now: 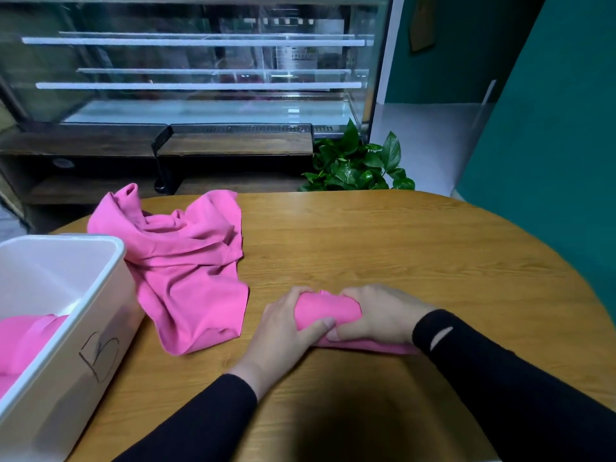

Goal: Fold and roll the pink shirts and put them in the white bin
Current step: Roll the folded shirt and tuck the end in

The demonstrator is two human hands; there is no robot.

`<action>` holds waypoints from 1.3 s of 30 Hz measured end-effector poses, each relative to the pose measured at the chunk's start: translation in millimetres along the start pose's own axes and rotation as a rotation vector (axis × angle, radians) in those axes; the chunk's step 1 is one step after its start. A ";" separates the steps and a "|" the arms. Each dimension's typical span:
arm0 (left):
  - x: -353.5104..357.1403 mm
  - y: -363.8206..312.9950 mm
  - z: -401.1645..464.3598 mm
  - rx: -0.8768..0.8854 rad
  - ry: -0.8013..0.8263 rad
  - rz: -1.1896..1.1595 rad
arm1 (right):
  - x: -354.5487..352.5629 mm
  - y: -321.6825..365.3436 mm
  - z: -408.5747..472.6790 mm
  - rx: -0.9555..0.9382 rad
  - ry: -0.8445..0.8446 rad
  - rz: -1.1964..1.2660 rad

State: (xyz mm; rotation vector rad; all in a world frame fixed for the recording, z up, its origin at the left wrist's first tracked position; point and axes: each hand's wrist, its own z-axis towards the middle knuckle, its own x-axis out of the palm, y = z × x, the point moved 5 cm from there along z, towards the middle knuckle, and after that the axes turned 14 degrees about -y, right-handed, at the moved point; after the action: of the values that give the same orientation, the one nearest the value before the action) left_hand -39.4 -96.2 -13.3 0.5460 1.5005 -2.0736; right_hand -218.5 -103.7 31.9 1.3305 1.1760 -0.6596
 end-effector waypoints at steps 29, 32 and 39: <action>-3.3 -47.9 -0.9 -0.140 0.185 -0.486 | -2.5 -17.7 -50.8 0.181 -0.540 0.973; -12.4 -39.7 -3.9 -0.131 0.123 -0.447 | 0.1 -24.2 -53.0 0.283 -0.555 1.197; -25.9 -46.8 -7.9 -0.082 0.000 -0.393 | 3.7 -26.8 -59.3 0.374 -0.563 1.373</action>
State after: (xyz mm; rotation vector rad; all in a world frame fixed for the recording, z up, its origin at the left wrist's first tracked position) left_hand -47.9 -72.5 34.5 0.2317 1.7986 -2.2824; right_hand -257.4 -51.5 27.6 1.7209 -0.4297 -0.1640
